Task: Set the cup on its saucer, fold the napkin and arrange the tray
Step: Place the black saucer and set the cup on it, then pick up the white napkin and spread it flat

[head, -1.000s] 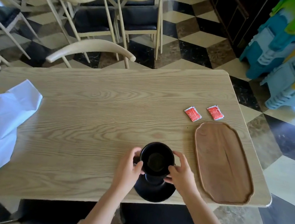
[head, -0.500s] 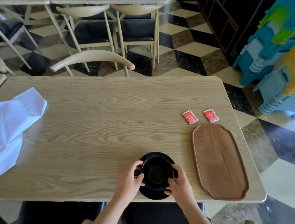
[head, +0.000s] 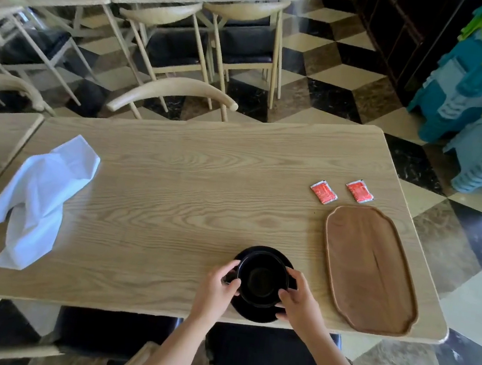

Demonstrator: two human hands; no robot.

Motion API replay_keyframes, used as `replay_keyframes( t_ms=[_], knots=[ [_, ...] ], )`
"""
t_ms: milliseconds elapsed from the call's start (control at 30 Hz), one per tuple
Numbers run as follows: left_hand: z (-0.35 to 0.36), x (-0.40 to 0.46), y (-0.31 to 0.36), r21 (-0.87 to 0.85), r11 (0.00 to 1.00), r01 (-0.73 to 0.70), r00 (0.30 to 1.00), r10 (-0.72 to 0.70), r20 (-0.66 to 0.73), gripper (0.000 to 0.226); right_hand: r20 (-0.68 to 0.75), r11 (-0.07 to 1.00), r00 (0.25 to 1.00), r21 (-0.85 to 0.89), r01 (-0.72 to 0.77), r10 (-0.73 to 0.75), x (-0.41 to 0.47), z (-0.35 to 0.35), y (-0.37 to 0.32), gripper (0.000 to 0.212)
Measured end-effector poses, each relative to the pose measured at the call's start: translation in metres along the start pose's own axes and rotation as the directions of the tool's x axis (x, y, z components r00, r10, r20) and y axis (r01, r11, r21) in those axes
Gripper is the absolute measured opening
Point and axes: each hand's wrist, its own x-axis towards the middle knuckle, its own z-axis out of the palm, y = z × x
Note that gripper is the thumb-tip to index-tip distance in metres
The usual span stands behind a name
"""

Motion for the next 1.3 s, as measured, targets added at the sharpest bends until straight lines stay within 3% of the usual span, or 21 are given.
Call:
replay_keyframes(
  t_ms=[233, 367, 567, 767, 1033, 1300],
  knots=[
    [-0.004, -0.005, -0.002, 0.131, 0.991, -0.037, 0.998, 0.031, 0.046, 0.041, -0.107, 0.932, 0.987, -0.356, 0.074, -0.119, -0.005, -0.007, -0.013, 0.051],
    [-0.019, -0.013, 0.003, 0.252, 0.959, -0.132, 0.990, 0.116, 0.077, 0.047, -0.217, 0.782, 0.933, -0.616, 0.098, -0.287, -0.021, -0.012, -0.031, 0.041],
    [-0.070, -0.041, -0.003, 0.394, 0.890, -0.230, 0.973, 0.207, 0.101, 0.030, -0.074, 0.564, 0.882, -0.793, 0.231, -0.465, -0.055, 0.042, -0.074, 0.029],
    [-0.166, -0.110, -0.057, 0.496, 0.806, -0.324, 0.937, 0.347, 0.047, 0.022, 0.134, 0.404, 0.817, -0.817, 0.411, -0.561, -0.102, 0.167, -0.100, 0.030],
    [-0.326, -0.201, -0.139, 0.627, 0.758, -0.180, 0.894, 0.392, -0.218, 0.018, 0.408, 0.284, 0.675, -0.683, 0.673, -0.615, -0.160, 0.341, -0.139, 0.034],
    [-0.423, -0.220, -0.170, 0.751, 0.658, -0.054, 0.797, 0.482, -0.365, 0.021, 0.545, 0.097, 0.543, -0.643, 0.760, -0.639, -0.176, 0.439, -0.178, 0.039]
  ],
)
